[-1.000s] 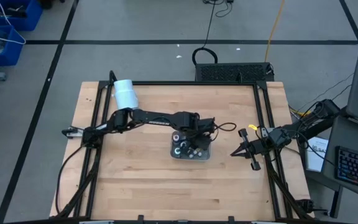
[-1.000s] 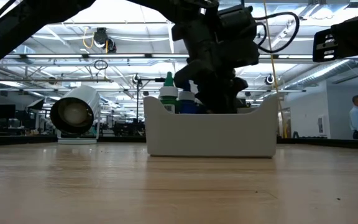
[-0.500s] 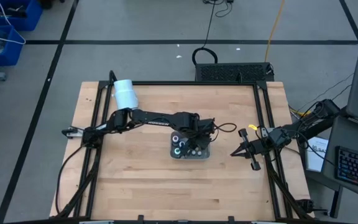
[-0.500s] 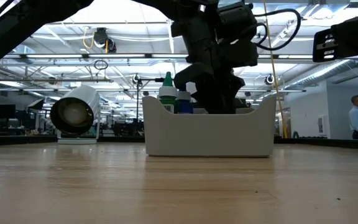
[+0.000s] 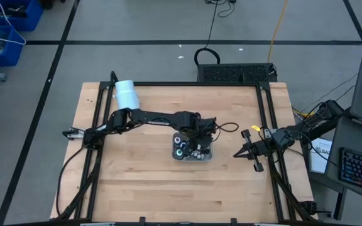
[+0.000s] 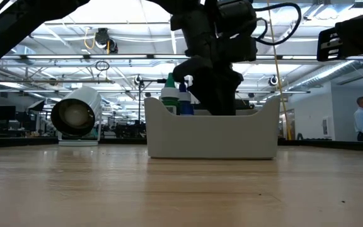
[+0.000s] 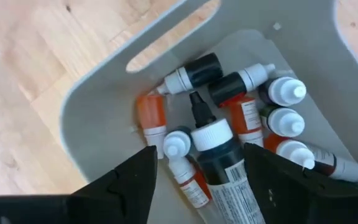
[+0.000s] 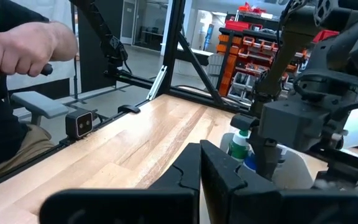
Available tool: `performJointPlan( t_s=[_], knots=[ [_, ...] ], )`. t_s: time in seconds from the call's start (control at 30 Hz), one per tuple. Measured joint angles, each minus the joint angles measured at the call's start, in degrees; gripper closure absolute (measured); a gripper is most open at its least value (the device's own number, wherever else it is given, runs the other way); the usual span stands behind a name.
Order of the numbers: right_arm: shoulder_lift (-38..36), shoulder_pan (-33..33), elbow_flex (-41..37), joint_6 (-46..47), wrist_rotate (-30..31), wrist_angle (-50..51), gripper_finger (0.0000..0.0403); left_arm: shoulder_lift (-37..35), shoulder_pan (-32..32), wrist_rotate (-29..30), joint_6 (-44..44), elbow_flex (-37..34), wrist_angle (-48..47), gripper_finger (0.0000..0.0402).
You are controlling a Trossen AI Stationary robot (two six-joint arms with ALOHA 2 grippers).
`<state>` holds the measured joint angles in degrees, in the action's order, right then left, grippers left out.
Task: Pick & Place food coloring
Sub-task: Return to Home Position
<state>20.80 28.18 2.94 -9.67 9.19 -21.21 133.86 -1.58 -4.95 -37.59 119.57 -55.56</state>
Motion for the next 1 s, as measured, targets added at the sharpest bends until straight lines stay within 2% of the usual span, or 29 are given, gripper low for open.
performJointPlan(
  t_s=[0.37, 0.67, 0.87, 1.0],
  knots=[
    [0.0, 0.0, 0.0, 0.0, 0.0, -0.5, 0.0403, -0.6, 1.0, 0.0, 1.3, 0.0, -0.3, 0.0189],
    [0.0, 0.0, 0.0, -0.2, 0.0, -0.5, 0.0403, -1.8, 1.9, 1.9, -0.5, 1.3, -0.7, 0.019],
    [0.0, 0.0, 0.0, -0.1, 0.0, -0.7, 0.0403, -7.2, 2.6, 4.0, -0.7, 3.4, -1.2, 0.019],
    [0.0, 0.0, 0.0, 0.2, 0.0, -0.6, 0.0403, -13.2, 2.4, 4.2, 2.2, 3.3, -2.7, 0.019]
  ],
)
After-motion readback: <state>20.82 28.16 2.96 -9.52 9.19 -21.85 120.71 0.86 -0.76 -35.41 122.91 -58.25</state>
